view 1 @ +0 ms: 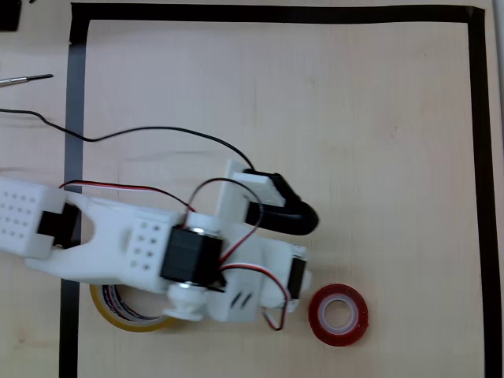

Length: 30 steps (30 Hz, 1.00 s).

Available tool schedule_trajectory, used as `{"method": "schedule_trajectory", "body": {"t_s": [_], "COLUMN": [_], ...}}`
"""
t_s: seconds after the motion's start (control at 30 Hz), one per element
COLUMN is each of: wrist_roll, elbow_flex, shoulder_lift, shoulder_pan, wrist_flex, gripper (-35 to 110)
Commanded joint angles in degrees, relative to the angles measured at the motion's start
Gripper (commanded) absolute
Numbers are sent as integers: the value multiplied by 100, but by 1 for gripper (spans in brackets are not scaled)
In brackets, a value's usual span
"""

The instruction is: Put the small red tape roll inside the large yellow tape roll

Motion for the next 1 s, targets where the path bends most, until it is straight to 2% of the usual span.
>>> {"method": "schedule_trajectory", "body": {"t_s": [0.0,0.23,0.33,0.63,0.77,0.97], "wrist_roll": [53,211,167,-26,-26,-35], "elbow_flex": [-598,650,-26,255,-457,-457], "shoulder_lift": [1564,2936,2646,1679,914,475], "shoulder_pan": [44,123,132,149,105,176], "wrist_flex": [1037,1169,1046,-1116,-1406,-1863], "gripper": [0,0,0,0,0,0]}}
